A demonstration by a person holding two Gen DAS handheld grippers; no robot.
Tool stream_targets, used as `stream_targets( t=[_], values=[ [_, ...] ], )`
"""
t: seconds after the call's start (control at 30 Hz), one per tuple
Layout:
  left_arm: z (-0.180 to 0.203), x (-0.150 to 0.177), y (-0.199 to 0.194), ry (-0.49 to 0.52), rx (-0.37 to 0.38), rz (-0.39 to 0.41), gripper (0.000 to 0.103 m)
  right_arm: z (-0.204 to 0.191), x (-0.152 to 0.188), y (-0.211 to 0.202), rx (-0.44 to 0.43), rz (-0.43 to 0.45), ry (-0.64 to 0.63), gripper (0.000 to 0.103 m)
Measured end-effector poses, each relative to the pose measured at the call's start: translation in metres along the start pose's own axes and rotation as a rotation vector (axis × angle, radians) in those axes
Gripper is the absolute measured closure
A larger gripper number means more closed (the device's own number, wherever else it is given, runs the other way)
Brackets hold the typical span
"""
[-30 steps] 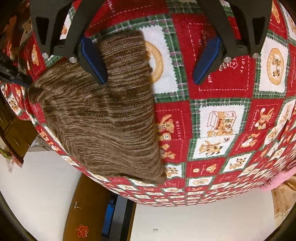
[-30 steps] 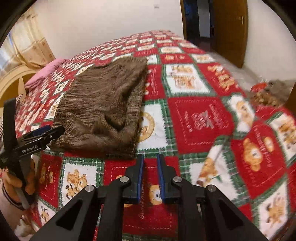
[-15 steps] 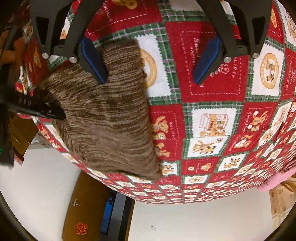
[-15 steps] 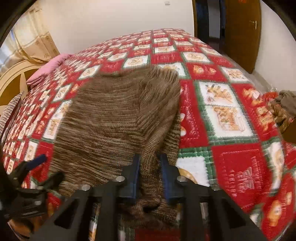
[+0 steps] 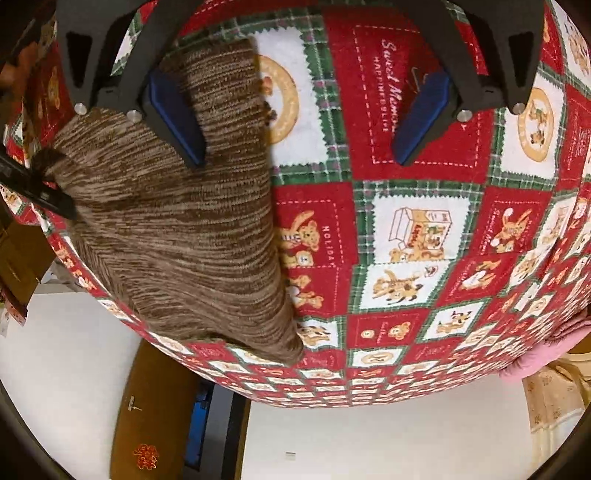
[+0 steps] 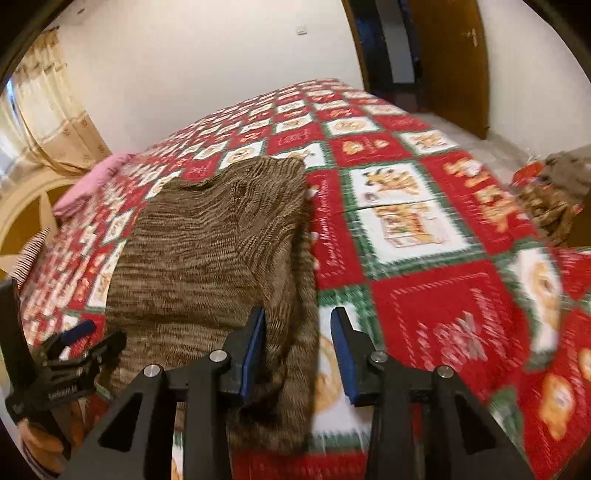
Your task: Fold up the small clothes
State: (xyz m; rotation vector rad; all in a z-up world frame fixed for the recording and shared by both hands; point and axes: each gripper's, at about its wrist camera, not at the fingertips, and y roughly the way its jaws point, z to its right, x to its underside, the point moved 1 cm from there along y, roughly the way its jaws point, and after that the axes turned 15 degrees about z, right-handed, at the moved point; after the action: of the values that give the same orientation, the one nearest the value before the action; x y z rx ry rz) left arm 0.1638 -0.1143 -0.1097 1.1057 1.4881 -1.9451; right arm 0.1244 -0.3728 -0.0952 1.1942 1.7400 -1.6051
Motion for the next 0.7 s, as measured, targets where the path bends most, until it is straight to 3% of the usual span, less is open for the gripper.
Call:
stream_targets(
  t=[0.13, 0.2, 0.3, 0.43, 0.57, 0.7],
  values=[
    [-0.003, 0.001, -0.001, -0.009, -0.004, 0.004, 0.0, -0.026, -0.001, -0.05, 0.171, 0.185, -0.119, 0.066],
    [-0.001, 0.001, -0.002, -0.002, -0.01, 0.01, 0.0, -0.04, 0.003, -0.059, 0.128, 0.214, -0.124, 0.066],
    [-0.001, 0.001, -0.003, 0.005, -0.015, 0.016, 0.0, -0.066, 0.016, -0.045, -0.007, 0.131, -0.174, 0.068],
    [-0.001, 0.003, -0.003, -0.006, -0.006, 0.011, 0.0, -0.061, 0.04, -0.018, 0.002, -0.005, -0.173, 0.069],
    [0.0, 0.003, -0.003, -0.003, -0.008, 0.015, 0.0, -0.048, 0.044, -0.029, -0.029, 0.005, -0.131, 0.07],
    [-0.002, 0.004, -0.004, -0.013, -0.002, 0.015, 0.0, -0.054, 0.045, -0.045, -0.018, -0.009, -0.193, 0.069]
  ],
)
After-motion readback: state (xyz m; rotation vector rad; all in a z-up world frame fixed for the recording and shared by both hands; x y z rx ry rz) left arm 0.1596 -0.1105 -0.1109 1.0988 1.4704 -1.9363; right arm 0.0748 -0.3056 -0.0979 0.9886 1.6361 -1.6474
